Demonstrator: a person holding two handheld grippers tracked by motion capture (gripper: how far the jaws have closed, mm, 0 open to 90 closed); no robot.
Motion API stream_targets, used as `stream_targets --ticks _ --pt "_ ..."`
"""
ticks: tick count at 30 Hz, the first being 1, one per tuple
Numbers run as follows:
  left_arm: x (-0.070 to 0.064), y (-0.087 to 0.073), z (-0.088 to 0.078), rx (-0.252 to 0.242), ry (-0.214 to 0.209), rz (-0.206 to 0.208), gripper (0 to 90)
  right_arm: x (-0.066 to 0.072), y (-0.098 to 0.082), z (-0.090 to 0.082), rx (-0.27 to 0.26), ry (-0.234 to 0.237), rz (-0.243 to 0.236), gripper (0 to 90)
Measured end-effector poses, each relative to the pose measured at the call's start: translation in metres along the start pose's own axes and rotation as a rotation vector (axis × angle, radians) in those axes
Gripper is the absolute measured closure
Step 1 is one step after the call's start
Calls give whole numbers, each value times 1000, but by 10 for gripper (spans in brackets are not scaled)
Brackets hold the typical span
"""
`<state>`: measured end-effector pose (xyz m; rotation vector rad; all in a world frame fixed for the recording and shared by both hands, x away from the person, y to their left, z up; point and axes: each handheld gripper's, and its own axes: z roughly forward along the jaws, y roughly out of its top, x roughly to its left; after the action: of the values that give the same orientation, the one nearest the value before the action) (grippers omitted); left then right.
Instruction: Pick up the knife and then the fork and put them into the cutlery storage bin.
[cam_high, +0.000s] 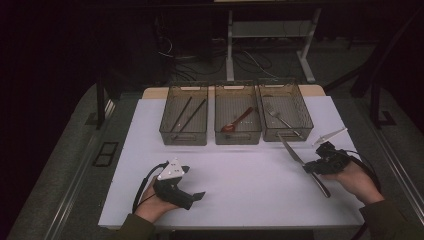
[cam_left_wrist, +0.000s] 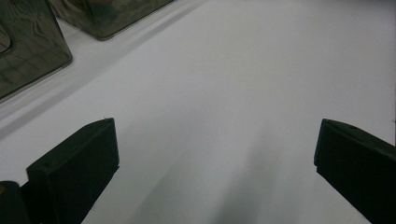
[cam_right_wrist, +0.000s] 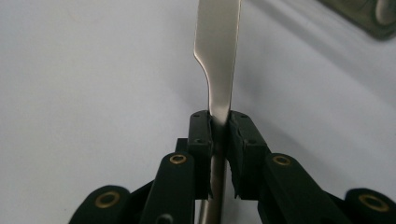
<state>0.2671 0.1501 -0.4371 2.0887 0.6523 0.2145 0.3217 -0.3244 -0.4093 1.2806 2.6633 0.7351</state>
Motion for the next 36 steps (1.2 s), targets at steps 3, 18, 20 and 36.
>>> stream_targets --ticks 3,18,20,36 --pt "0 0 0 -2 0 -1 0 -1 -1 -3 -51 6 3 790" --pt "0 0 0 -13 -5 5 0 -8 -10 -15 -253 26 43 790" --pt "0 0 0 -17 -7 4 0 -9 -11 -16 -274 31 45 790" --pt "6 -2 0 -63 -42 -26 0 -19 -15 -27 -436 18 66 790"
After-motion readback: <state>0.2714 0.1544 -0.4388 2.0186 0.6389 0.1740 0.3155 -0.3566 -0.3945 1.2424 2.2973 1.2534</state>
